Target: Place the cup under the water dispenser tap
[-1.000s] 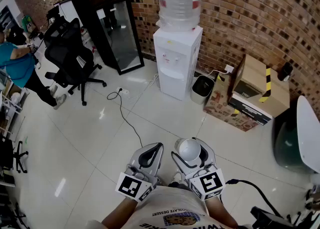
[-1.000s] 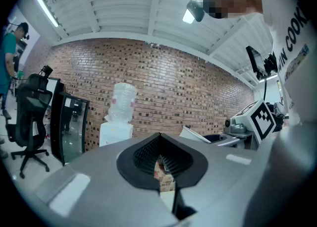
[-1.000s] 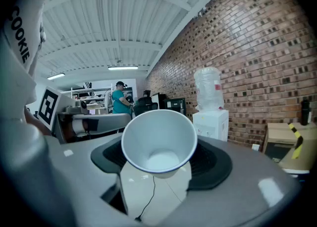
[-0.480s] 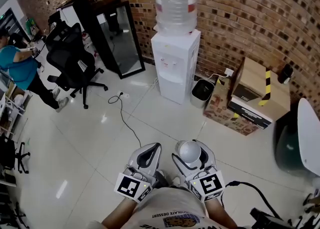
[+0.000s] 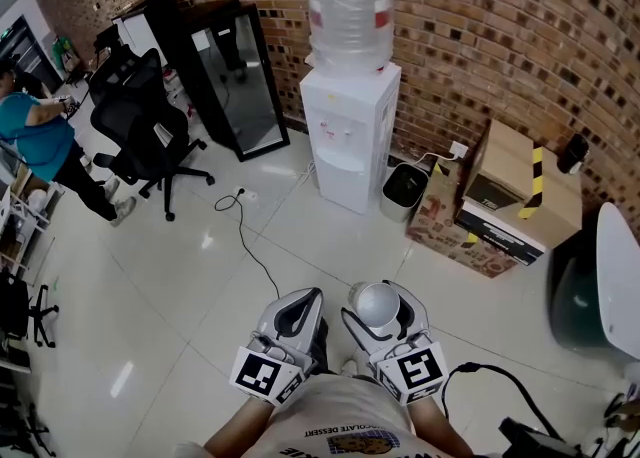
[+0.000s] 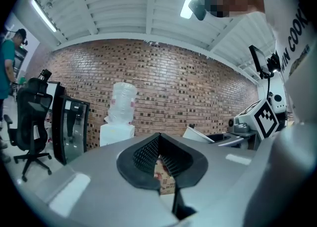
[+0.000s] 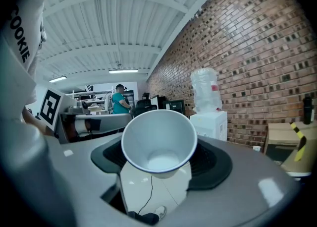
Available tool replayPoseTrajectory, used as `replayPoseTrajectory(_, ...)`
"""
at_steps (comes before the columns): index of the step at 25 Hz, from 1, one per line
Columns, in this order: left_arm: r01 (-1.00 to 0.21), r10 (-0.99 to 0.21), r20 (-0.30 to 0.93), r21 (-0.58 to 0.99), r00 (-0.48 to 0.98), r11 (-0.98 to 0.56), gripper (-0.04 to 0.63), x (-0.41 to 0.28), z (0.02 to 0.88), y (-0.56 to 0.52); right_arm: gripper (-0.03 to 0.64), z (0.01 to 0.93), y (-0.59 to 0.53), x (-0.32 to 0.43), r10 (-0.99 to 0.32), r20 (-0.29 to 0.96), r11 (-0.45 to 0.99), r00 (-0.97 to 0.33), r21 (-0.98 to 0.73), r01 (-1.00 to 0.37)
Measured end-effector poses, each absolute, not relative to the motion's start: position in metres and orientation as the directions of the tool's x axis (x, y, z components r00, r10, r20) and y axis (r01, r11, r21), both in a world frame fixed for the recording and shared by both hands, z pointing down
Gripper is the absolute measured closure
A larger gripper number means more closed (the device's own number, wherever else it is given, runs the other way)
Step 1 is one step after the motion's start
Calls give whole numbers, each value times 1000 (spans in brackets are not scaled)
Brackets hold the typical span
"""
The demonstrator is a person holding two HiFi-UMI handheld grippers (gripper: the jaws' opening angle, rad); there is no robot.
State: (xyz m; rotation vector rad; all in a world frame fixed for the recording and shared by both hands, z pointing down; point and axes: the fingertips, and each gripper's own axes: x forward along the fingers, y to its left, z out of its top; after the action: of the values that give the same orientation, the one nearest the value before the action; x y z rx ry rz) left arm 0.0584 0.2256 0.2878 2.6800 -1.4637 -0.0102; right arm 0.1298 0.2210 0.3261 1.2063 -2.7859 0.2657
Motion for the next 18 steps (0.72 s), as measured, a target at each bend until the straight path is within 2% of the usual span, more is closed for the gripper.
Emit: replayPoseTrajectory(18, -839, -844, 34, 136, 535, -526, 614, 35, 307, 146, 261, 344, 146, 102, -697, 203, 681, -688, -113, -723)
